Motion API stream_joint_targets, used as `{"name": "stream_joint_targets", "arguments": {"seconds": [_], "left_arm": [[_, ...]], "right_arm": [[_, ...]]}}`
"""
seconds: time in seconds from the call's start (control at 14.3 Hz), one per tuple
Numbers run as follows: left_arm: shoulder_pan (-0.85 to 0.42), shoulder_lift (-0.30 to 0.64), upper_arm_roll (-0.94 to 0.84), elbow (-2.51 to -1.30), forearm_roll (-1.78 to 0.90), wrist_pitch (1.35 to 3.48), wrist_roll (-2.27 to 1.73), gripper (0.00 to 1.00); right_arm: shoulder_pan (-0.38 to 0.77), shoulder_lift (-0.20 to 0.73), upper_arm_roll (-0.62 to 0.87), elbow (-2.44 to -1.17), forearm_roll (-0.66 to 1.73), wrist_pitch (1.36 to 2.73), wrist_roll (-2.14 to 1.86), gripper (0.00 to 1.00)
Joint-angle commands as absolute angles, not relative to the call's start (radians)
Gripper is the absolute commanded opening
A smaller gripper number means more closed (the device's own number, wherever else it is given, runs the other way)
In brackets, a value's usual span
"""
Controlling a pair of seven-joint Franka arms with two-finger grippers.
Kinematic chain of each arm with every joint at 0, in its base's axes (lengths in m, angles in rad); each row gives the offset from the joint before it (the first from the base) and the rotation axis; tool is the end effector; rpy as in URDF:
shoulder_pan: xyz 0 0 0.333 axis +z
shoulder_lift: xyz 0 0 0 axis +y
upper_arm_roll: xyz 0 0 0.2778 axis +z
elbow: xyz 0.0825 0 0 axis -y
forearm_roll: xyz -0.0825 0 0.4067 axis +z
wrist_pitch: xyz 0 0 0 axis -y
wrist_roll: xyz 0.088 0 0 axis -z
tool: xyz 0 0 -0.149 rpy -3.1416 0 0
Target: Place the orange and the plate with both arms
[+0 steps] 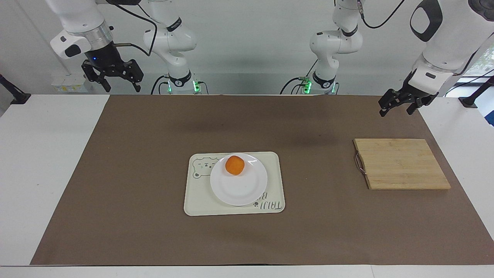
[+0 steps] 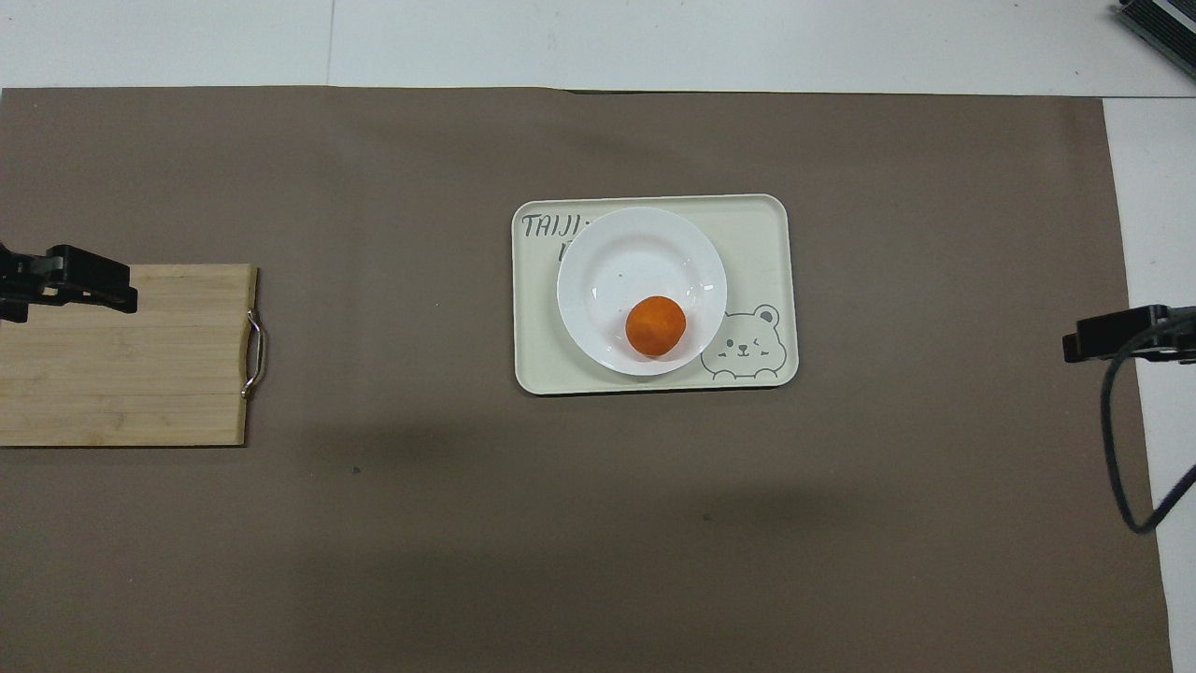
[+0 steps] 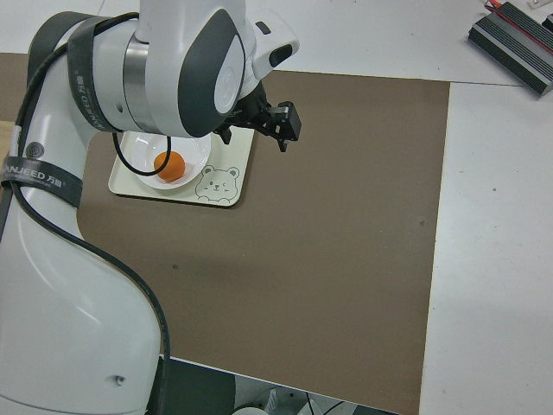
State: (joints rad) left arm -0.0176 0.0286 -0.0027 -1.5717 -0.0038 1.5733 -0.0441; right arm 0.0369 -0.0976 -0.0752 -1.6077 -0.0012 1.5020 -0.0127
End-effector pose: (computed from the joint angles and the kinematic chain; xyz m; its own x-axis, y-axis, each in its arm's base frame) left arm 0.5832 -0.0124 0.5275 0.9993 0.0238 -0.0271 0.0239 -0.9997 0.0027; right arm 0.5424 -0.0225 0.5747 0.9996 -0.0253 -0.0083 -0.0253 -0.9997 -0.0062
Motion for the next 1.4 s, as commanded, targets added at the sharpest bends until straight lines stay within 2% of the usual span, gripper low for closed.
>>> {"name": "stream_joint_targets", "arguments": {"seconds": [0.0, 1.33], "left_arm": [[-0.017, 0.029, -0.005, -1.566, 0.015, 1.578, -0.057, 1.00], [-0.017, 0.029, -0.005, -1.566, 0.015, 1.578, -0.057, 1.00]], "right_arm": [[0.038, -0.120, -0.064, -1.638, -0.044, 1.529, -0.044, 1.00], [0.031, -0.091, -0.069, -1.591, -0.012, 1.485, -0.038, 1.00]]}}
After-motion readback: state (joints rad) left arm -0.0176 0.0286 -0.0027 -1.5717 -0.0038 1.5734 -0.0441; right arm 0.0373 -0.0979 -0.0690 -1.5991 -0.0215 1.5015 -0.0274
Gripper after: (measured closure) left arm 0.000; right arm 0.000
